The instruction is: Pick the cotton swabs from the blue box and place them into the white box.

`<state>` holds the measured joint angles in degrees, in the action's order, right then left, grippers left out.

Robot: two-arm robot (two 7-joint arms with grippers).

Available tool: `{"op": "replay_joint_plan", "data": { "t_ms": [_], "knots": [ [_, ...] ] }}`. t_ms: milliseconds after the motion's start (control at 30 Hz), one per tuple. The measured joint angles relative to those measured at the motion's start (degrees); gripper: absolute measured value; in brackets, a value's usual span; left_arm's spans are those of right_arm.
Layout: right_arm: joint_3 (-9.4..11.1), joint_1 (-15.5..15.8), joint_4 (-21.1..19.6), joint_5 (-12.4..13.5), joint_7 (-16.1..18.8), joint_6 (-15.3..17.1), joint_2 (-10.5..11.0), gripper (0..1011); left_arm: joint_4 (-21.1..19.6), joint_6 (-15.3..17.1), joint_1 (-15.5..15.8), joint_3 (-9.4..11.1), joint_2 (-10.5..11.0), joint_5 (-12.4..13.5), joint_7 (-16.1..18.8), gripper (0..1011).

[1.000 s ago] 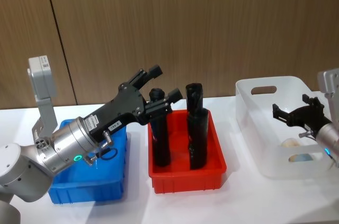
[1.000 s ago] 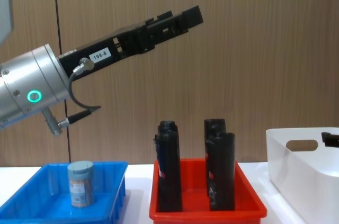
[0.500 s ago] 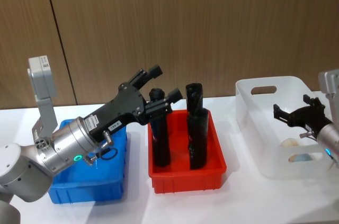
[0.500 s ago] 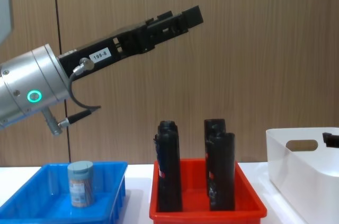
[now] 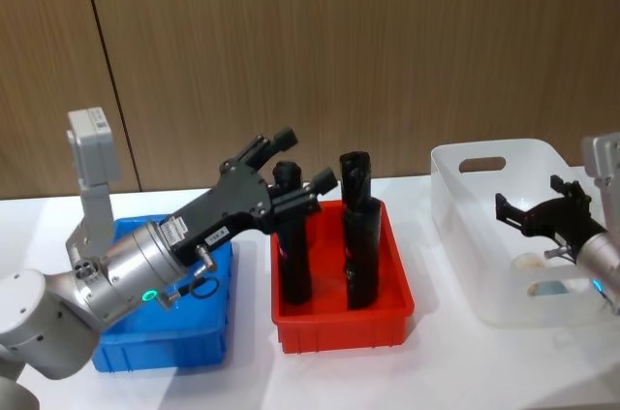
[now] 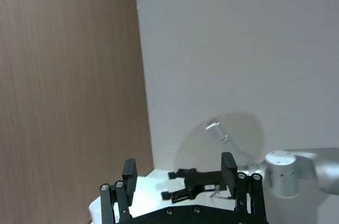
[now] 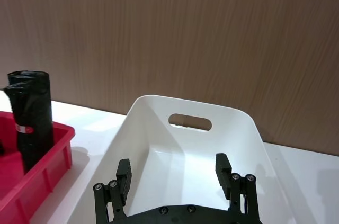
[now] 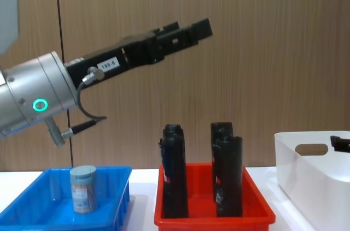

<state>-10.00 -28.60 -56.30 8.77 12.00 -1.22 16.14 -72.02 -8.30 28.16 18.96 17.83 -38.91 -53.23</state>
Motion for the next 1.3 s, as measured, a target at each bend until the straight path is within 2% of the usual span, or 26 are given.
{"op": "replay_joint_plan", "data": {
  "t_ms": [1300],
  "knots": [
    [-1.96, 19.12, -29.20, 5.02, -5.37, 2.13, 2.07, 1002, -11.83, 5.17, -8.10, 4.02, 2.28, 15.28, 29.32, 1003]
  ]
}}
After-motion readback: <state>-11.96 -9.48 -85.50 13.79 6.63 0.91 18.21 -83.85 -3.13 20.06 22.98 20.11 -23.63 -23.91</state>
